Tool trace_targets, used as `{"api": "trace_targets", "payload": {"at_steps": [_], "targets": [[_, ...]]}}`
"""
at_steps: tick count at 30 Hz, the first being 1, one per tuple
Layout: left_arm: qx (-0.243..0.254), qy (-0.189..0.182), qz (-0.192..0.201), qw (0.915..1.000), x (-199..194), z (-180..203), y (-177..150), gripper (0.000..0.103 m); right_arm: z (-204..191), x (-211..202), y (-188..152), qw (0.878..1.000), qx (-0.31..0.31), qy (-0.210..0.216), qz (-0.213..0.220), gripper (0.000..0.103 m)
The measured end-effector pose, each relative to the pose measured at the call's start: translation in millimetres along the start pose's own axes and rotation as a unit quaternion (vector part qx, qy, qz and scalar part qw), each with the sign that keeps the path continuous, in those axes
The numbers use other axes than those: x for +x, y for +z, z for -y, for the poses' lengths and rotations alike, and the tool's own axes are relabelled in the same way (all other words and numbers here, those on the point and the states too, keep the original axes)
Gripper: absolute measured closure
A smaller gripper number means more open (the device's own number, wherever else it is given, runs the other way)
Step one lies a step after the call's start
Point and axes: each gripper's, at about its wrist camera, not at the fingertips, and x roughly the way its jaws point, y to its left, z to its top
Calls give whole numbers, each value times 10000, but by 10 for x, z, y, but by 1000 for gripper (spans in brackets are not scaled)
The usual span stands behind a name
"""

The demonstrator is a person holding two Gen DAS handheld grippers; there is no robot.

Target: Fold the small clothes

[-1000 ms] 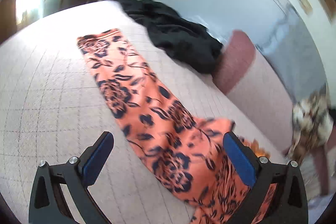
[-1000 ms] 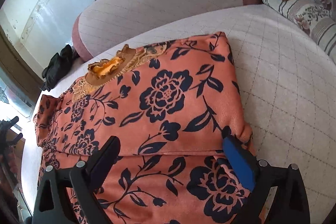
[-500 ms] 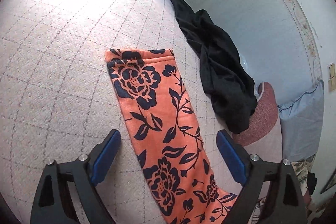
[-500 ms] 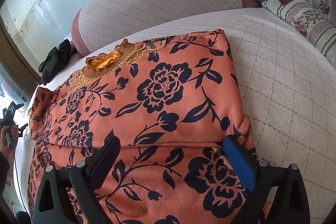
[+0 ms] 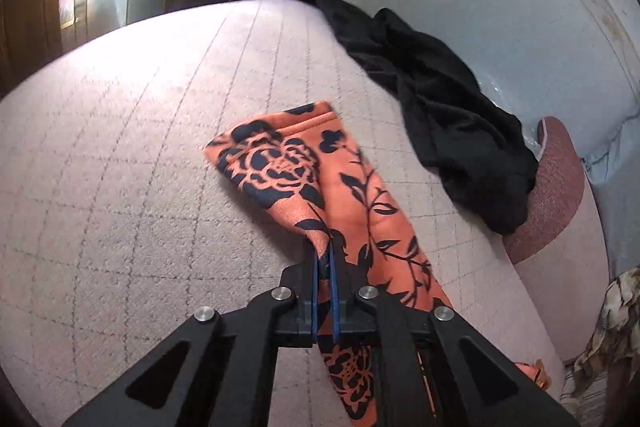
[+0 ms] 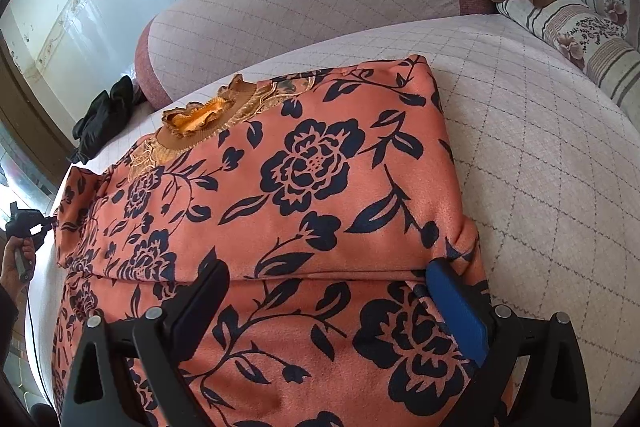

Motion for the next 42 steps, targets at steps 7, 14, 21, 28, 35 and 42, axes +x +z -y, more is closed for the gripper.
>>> {"api": "trace_targets", "payload": {"at_steps": [7, 14, 21, 28, 35, 42], "targets": [[2242, -1369, 1337, 9556, -1532, 1950, -602, 99, 36, -31, -3, 9998, 157, 119, 61, 2], [3749, -2832, 644, 8804, -2038, 3658, -2351, 84, 146, -138, -2, 9977, 527, 418, -7, 3], [5013, -1341, -640, 8524, -1224, 3493, -3635, 22, 331, -443, 45, 9880, 1268, 885, 11, 3], [3788, -661, -558, 9214, -1113, 2343, -2968, 22, 272, -458, 168, 9868, 1090, 1196, -46, 3], [2665, -307, -499, 9621, -859, 1689, -2480, 22, 503, -18, 353, 9555, 2514, 1494, -396, 5], [2292, -273, -615, 9710, -732, 1498, -2459, 22, 499, 184, 387, 9488, 2972, 966, -459, 64]]}}
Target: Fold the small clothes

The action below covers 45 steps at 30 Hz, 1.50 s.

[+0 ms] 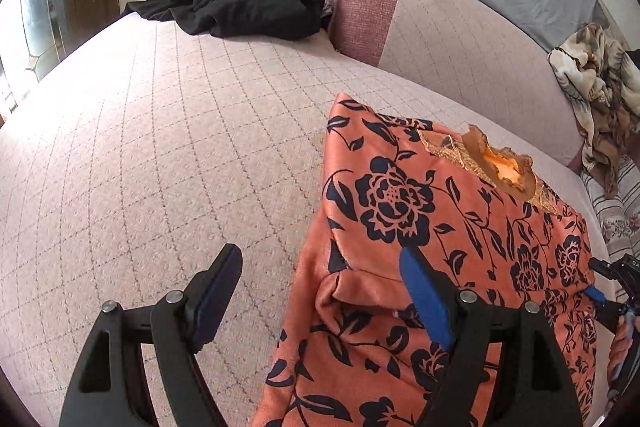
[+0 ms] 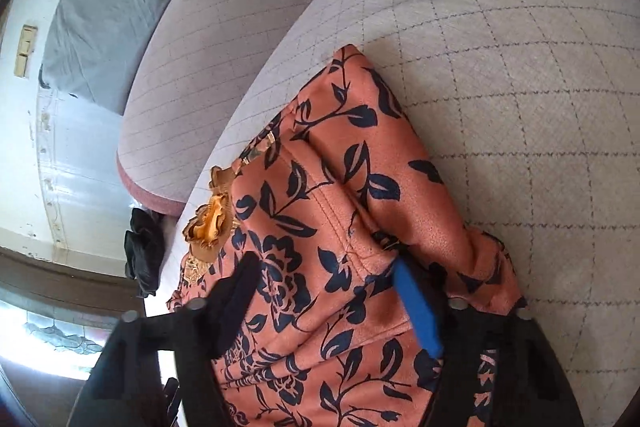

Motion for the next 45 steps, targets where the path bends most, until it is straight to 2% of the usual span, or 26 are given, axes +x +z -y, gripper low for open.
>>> {"api": "trace_targets", "payload": {"at_steps": [2, 5, 9, 10, 11, 12, 13, 14, 15, 17, 19, 22, 24, 26, 28, 29, 32, 34, 36, 37, 38, 39, 41, 43, 45], "targets": [[26, 65, -75, 9999, 45, 0, -34, 22, 2, 66, 22, 9998, 17, -197, -11, 92], [-58, 85, -114, 9999, 56, -53, -48, 22, -115, -52, 16, 9988, -262, -282, 305, 95], [-231, 97, 2, 9997, 7, -122, 13, 22, -428, -459, -198, 9889, -1118, -306, 927, 94], [-265, 79, 35, 9996, -7, -113, 35, 22, -401, -455, -260, 9869, -1222, -476, 940, 93], [-266, 61, 27, 9996, -10, -84, 64, 22, -330, -357, -298, 9857, -1297, -722, 800, 85], [-231, 22, 7, 9997, -7, -42, 94, 22, -205, -200, -307, 9857, -1288, -969, 489, 65], [-168, -9, 26, 9999, -16, 9, 111, 22, -52, -73, -294, 9872, -1160, -1093, 107, 64], [-75, -30, 72, 9999, -21, 72, 125, 22, 15, -79, -293, 9902, -1105, -848, 118, 62], [45, -45, 113, 9999, -31, 133, 131, 22, 20, -158, -284, 9913, -1107, -663, 279, 43], [271, -14, 138, 9995, 6, 251, 139, 22, -32, -317, -269, 9916, -1092, -509, 471, 29], [407, 29, 21, 9992, 119, 332, 124, 22, -143, -462, -257, 9868, -1340, -555, 715, 29], [623, 237, -416, 9969, 403, 388, 33, 22, -302, -535, -143, 9820, -1610, -495, 850, 29], [734, 294, -216, 9966, 422, 396, -21, 14, -381, -449, 8, 9823, -1655, -478, 736, 29], [742, 311, -241, 9965, 428, 388, -13, 13, -454, -295, 138, 9826, -1785, -261, 446, 29], [668, 274, -321, 9969, 433, 373, 14, 13, -391, 35, 230, 9837, -1744, 207, -381, 30], [675, 296, -370, 9966, 424, 367, 27, 13, -287, 168, 258, 9853, -1641, 9, -483, 36], [564, 247, -263, 9978, 241, 312, 50, 13, -148, 74, 265, 9938, -1044, 302, -225, 35], [569, 202, -137, 9981, 104, 259, 18, 13, -302, -116, 143, 9891, -1451, 241, 23, 34], [696, 462, -263, 9962, 179, 243, -17, 13, -363, -189, 46, 9831, -1793, 356, -16, 23], [687, 569, -518, 9947, 288, 212, -37, 13, -338, -146, 28, 9815, -1889, 282, -123, 21], [517, 490, -660, 9953, 339, 153, -43, 12, -261, -57, 41, 9820, -1868, -5, -273, 21], [357, 436, -629, 9964, 288, 113, -19, 12, -143, 33, 63, 9852, -1638, -273, -424, 24], [194, 425, -563, 9973, 131, 75, 18, 13, -79, -125, 63, 9915, -1279, 4, -236, 23], [250, 354, -332, 9985, -7, 69, 8, 13, -213, -365, -35, 9883, -1499, 283, 10, 23], [302, 448, -455, 9975, -28, 56, -65, 13, -314, -455, -166, 9827, -1748, 618, -40, 20]]}}
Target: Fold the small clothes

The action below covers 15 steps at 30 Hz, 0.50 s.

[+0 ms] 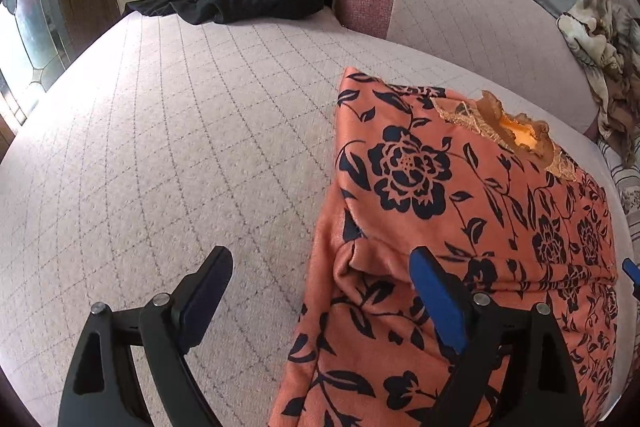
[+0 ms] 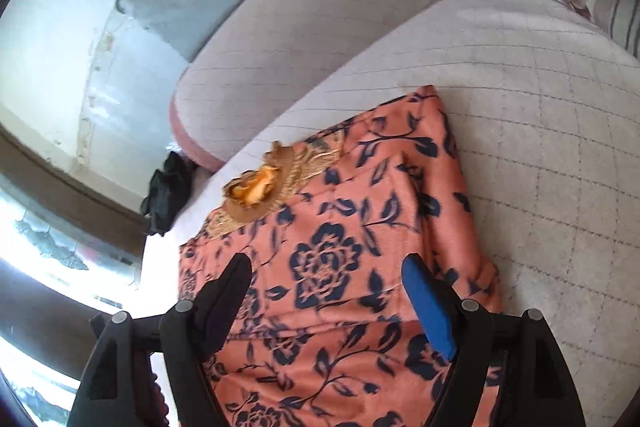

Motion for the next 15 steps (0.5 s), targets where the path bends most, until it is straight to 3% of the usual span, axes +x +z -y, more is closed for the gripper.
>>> {"api": "trace_targets", "payload": {"at_steps": [2, 4, 6, 9, 15], "targets": [[-132, -89, -203, 9997, -26, -51, -118, 13, -1, 169, -107, 9987, -122, 137, -471, 20], [-280, -185, -273, 9991, -155, -121, -267, 13, 208, 433, -224, 9943, 151, -248, -1029, 21], [-382, -250, -191, 9988, -333, -196, -412, 13, 170, 300, -242, 9970, 233, -175, -715, 21], [-413, -189, -171, 9988, -543, -266, -626, 13, -109, -20, -299, 9991, -208, -154, -324, 21], [-362, -74, -144, 9992, -824, -296, -972, 13, -250, -410, -890, 9975, -440, 19, -558, 21]]}}
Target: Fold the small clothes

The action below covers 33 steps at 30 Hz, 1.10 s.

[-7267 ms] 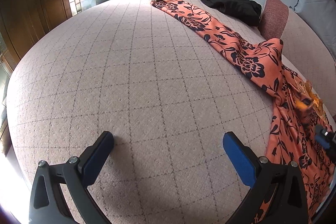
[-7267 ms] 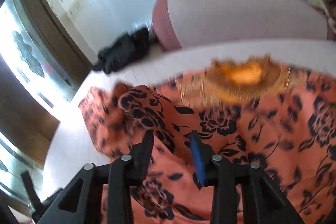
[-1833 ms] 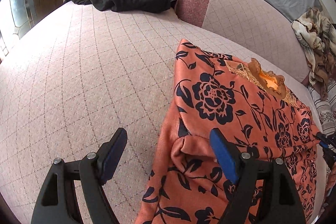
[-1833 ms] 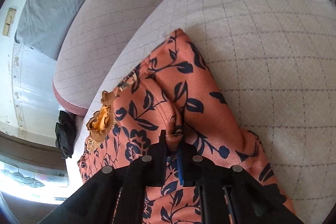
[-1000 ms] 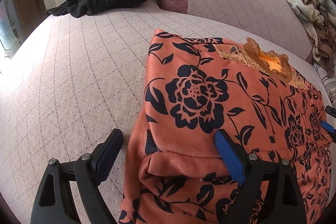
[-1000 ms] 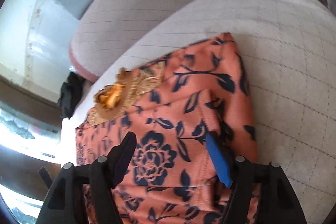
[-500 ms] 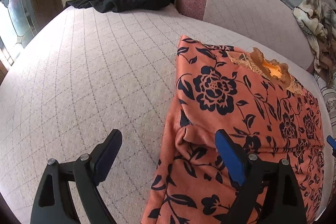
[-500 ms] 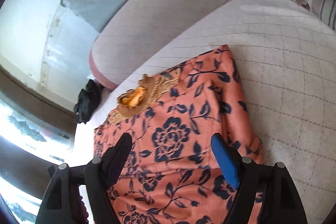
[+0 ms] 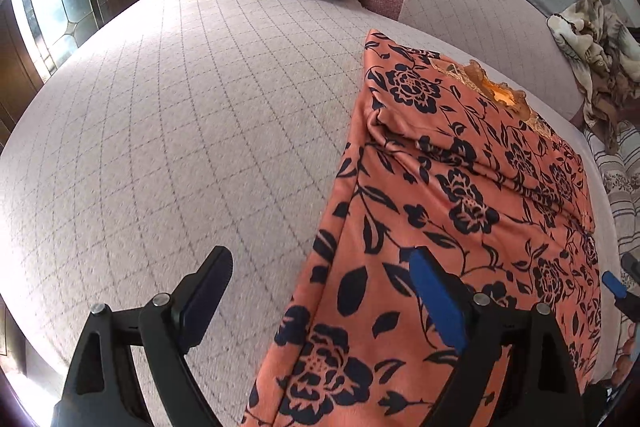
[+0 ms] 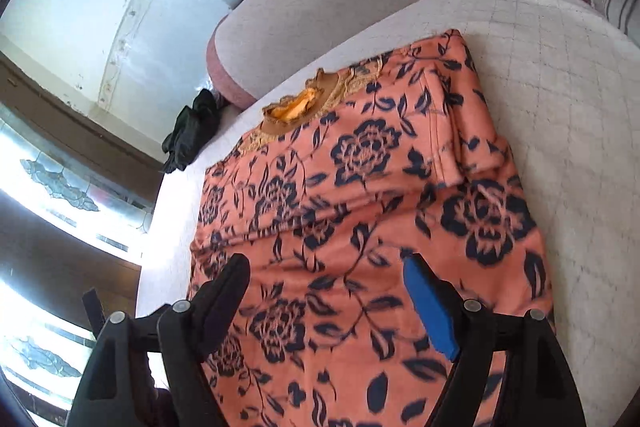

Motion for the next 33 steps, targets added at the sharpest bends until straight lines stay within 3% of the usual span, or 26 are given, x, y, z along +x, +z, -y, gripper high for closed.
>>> {"api": "trace_targets", "payload": {"at_steps": [4, 7, 9, 20, 26, 29, 33], "targets": [[67, -24, 4, 10000, -112, 18, -193, 13, 28, -85, -567, 9991, -36, -202, -362, 21], [174, -21, -38, 9998, -133, 51, -285, 13, 146, -88, -924, 9977, 165, -84, -655, 21], [194, 5, -114, 9997, -122, 59, -330, 13, 209, -117, -1083, 9983, 180, 19, -546, 21], [183, -11, -232, 9996, -200, -53, -544, 13, 333, -292, -1111, 9969, 581, 67, -528, 21], [9, -32, -492, 9988, -205, -376, -710, 13, 587, -763, -979, 9971, 535, -508, -204, 21], [28, -49, -706, 9975, -181, -494, -827, 13, 832, -856, -972, 9933, 676, -843, -406, 21], [315, -79, -839, 9959, -241, -490, -965, 13, 937, -817, -1133, 9919, 637, -706, -837, 21]]}}
